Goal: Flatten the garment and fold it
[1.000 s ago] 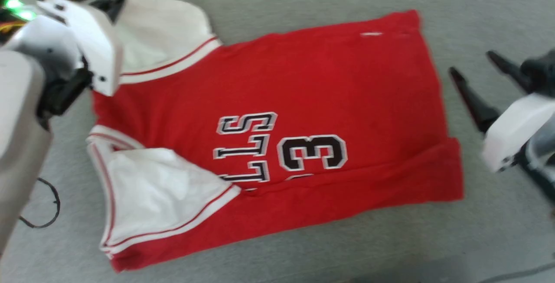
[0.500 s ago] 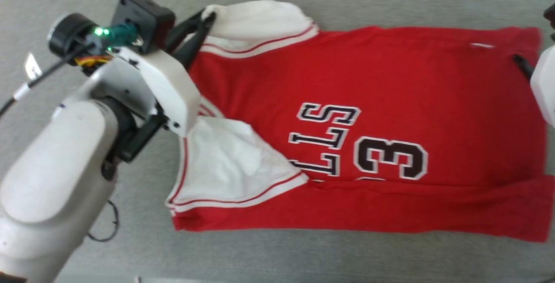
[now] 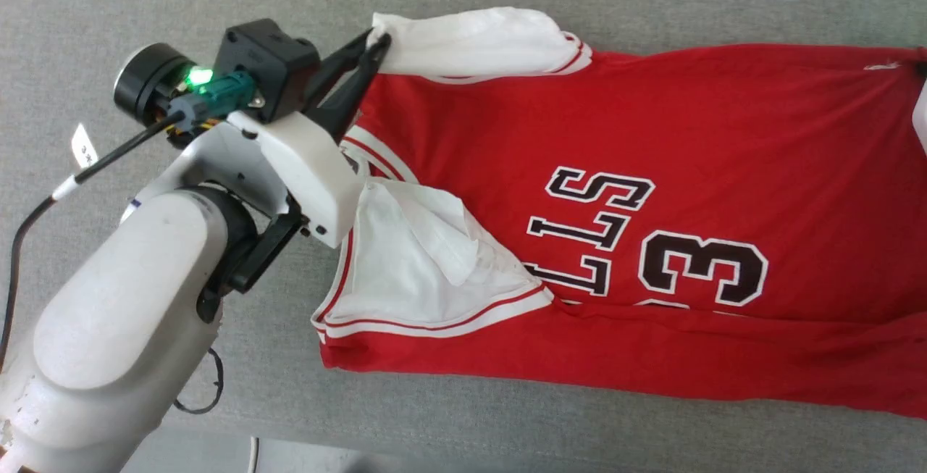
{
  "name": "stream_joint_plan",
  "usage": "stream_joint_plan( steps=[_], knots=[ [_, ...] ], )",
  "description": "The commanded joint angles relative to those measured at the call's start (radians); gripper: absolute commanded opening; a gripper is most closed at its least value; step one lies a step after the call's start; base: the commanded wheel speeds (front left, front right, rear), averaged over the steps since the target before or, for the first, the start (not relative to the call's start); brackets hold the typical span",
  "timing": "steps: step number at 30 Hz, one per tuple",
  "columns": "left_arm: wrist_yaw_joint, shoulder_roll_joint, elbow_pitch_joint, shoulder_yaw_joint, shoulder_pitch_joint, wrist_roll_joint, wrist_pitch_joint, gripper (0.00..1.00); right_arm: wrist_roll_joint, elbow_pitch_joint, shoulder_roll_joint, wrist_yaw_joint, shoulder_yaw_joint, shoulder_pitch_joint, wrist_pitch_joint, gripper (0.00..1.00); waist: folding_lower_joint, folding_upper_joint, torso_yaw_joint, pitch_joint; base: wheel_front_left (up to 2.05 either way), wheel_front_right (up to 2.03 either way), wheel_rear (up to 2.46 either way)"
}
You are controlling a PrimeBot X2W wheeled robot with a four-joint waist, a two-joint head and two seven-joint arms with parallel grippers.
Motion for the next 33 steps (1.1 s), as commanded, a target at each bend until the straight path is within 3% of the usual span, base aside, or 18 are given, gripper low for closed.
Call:
stream_joint_plan(
  steps=[1, 10, 19, 27, 33],
  knots=[
    [0.01, -0.005, 0.008, 0.006, 0.019, 0.006, -0.015, 0.0, 0.006, 0.048, 0.032, 0.001, 0.034, 0.042, -0.012, 0.0, 0.0001, 0.0, -0.019, -0.026, 0.0, 0.0, 0.0],
    [0.066, 0.001, 0.067, 0.075, 0.092, -0.035, -0.105, 0.0, -0.023, 0.123, 0.086, 0.001, -0.02, 0.033, -0.246, 0.0, 0.0001, 0.0, -0.074, -0.161, 0.0, 0.0, 0.0],
    [0.119, 0.06, -0.01, 0.092, 0.278, -0.09, -0.086, 0.0, -0.041, 0.111, 0.137, 0.001, -0.122, 0.192, -0.404, 0.0, 0.0001, 0.0, -0.097, -0.282, 0.0, 0.0, 0.0],
    [0.157, 0.108, -0.092, 0.062, 0.505, -0.159, -0.037, 0.0, -0.071, 0.024, 0.158, 0.001, -0.185, 0.418, -0.401, 0.0, 0.0001, 0.0, -0.099, -0.338, 0.0, 0.0, 0.0],
    [0.142, 0.124, -0.071, 0.015, 0.584, -0.191, 0.012, 0.0, -0.072, -0.042, 0.143, 0.001, -0.187, 0.53, -0.333, 0.0, 0.0001, 0.0, -0.098, -0.345, 0.0, 0.0, 0.0]
  ],
)
